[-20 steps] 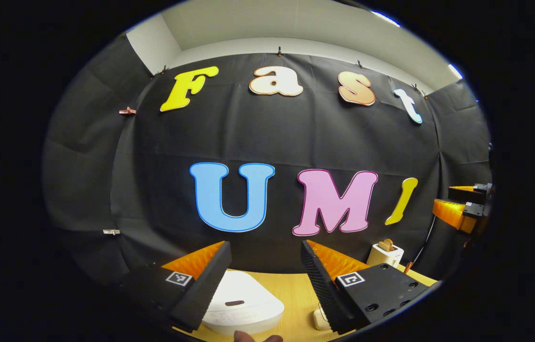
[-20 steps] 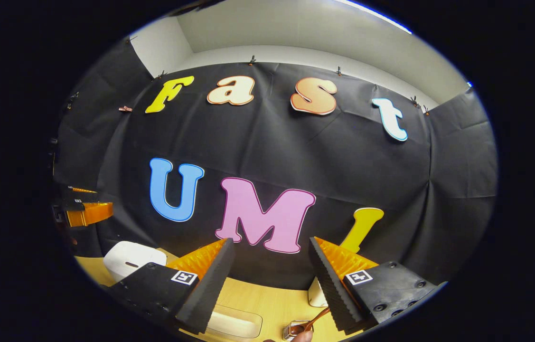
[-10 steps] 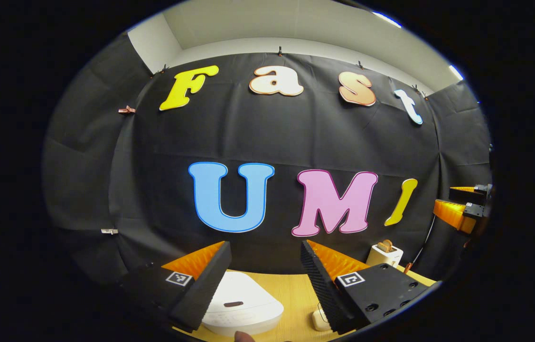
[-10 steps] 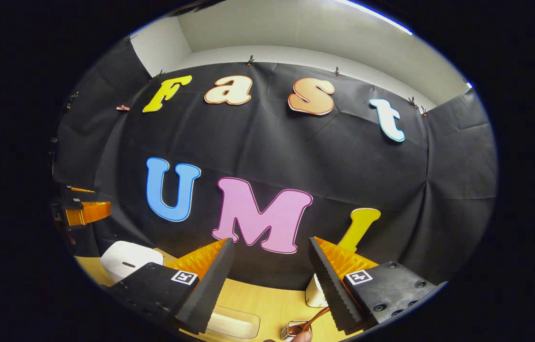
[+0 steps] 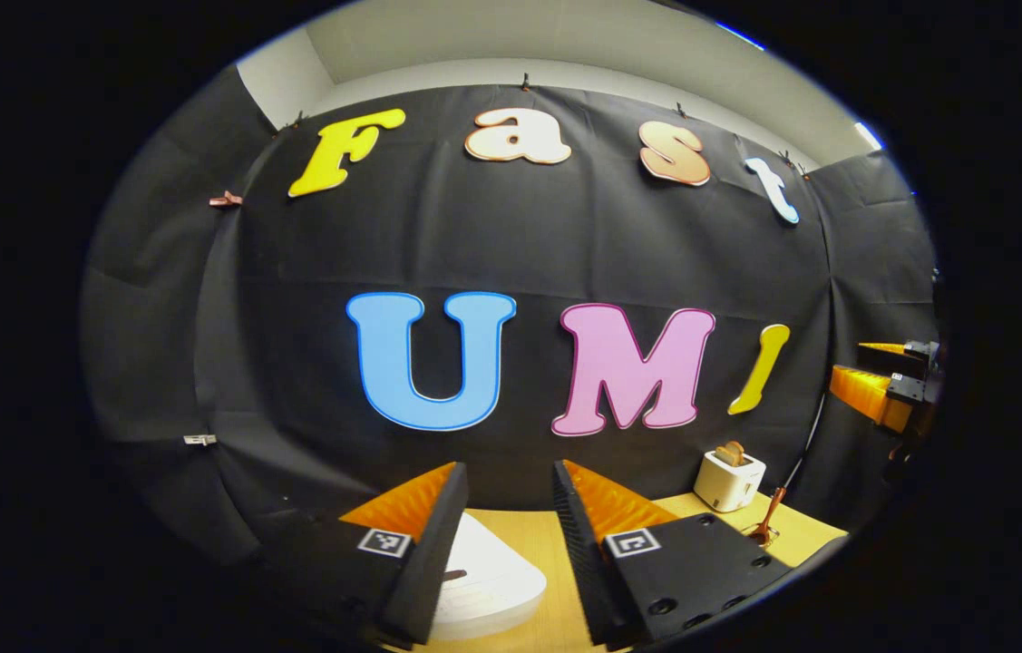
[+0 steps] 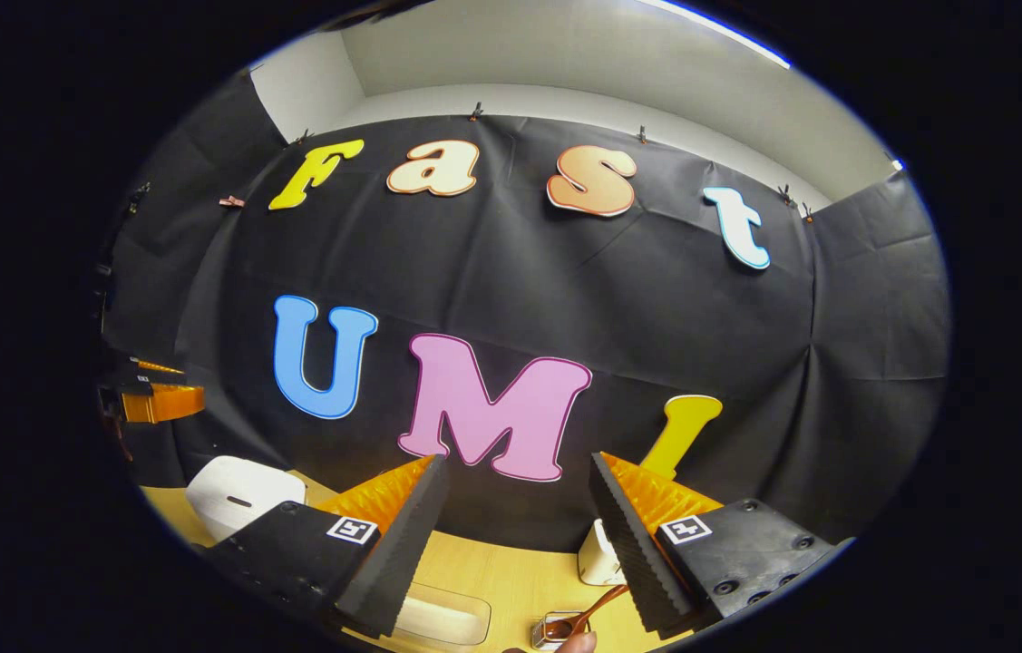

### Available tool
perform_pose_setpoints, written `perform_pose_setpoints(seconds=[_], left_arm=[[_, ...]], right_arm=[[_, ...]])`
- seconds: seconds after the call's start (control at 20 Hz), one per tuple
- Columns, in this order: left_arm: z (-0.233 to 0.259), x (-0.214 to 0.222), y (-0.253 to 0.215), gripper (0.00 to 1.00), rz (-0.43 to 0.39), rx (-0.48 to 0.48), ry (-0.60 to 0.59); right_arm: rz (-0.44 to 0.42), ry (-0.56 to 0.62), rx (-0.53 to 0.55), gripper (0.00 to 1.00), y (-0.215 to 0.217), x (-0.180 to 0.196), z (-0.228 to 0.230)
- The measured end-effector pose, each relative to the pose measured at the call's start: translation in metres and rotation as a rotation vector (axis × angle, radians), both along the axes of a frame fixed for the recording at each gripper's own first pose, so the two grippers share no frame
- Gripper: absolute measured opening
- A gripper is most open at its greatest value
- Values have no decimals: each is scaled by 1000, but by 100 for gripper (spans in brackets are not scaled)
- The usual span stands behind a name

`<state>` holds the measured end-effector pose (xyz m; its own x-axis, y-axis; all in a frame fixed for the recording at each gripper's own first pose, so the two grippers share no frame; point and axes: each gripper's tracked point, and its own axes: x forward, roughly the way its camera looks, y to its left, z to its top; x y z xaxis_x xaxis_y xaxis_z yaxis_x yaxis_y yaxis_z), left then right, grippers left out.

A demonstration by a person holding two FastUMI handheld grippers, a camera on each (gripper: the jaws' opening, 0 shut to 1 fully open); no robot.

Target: Close the left gripper, press the button to open the rice cooker; take a wooden spoon from the chopstick holder with the right hand, scoop a spoonful of rice and pour it into the rice cooker, then put the wooden spoon back into the chopstick holder.

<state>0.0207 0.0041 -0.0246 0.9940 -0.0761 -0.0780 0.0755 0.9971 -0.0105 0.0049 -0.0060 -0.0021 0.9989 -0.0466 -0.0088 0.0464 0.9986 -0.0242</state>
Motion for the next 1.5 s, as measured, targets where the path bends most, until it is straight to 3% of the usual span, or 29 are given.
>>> perform_pose_setpoints(seconds=[0.05, 0.1, 0.2, 0.3, 0.75, 0.85, 0.95, 1.5], left_arm=[[-7, 2, 2, 56, 0, -11, 14], [-12, 5, 7, 39, 8, -20, 29], [-29, 12, 15, 15, 10, -36, 64], [-46, 19, 25, 5, 7, -64, 102], [-163, 60, 66, 5, 62, -128, 371], [-183, 65, 69, 5, 74, -119, 419], [-201, 69, 71, 5, 79, -90, 455], [-249, 78, 66, 2, 72, -60, 575]], right_arm=[[-3, 2, -1, 96, -1, 0, 0], [-4, 4, 0, 96, -2, 1, -2], [-11, 5, -2, 96, -6, 1, -3], [-21, 10, -9, 96, -12, -3, -5], [-39, 27, -50, 97, -29, -14, -11], [-45, 29, -54, 100, -33, -17, -12], [-50, 32, -56, 96, -37, -19, -13], [-74, 67, -79, 96, -52, -17, -26]])
